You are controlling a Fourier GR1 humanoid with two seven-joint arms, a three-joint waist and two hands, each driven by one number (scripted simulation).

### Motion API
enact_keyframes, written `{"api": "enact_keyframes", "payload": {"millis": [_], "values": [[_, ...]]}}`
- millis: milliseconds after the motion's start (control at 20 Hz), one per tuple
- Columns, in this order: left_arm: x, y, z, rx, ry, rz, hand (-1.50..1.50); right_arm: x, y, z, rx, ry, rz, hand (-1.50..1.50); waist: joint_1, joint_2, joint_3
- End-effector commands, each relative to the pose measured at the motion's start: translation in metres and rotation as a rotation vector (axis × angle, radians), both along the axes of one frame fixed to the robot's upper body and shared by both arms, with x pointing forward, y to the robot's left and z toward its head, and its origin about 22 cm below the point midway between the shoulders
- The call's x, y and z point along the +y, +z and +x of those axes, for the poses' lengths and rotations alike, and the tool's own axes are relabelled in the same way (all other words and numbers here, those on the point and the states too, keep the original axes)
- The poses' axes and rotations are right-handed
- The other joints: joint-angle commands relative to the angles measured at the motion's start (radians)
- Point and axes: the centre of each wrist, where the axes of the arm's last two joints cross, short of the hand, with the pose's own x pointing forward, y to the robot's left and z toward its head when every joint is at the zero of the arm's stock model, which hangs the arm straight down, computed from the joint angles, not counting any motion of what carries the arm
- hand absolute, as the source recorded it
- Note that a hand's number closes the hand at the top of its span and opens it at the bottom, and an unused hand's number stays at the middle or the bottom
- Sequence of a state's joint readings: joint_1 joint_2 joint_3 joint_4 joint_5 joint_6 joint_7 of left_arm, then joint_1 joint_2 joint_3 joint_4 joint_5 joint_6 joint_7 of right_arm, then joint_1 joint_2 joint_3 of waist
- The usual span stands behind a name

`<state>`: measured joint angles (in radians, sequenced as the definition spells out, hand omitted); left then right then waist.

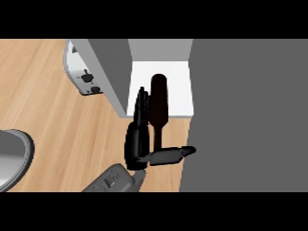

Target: Pick up the wine, place it into the cabinet and close the cabinet

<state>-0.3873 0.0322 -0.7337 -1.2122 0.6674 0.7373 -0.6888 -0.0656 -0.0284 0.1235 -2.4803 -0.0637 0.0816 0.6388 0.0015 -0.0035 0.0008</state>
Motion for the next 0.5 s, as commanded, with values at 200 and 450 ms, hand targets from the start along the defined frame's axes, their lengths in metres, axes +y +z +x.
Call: {"api": "enact_keyframes", "payload": {"millis": [200, 450], "values": [[0.021, 0.016, -0.051, 0.009, 0.047, -0.02, -1.5, -0.008, -0.001, -0.025, -0.032, 0.01, 0.02, -1.5, 0.0, 0.0, 0.0], [0.03, 0.037, -0.074, -0.014, 0.057, -0.072, -1.5, -0.015, 0.002, -0.016, -0.024, 0.018, -0.001, -1.5, 0.001, 0.001, -0.001]]}}
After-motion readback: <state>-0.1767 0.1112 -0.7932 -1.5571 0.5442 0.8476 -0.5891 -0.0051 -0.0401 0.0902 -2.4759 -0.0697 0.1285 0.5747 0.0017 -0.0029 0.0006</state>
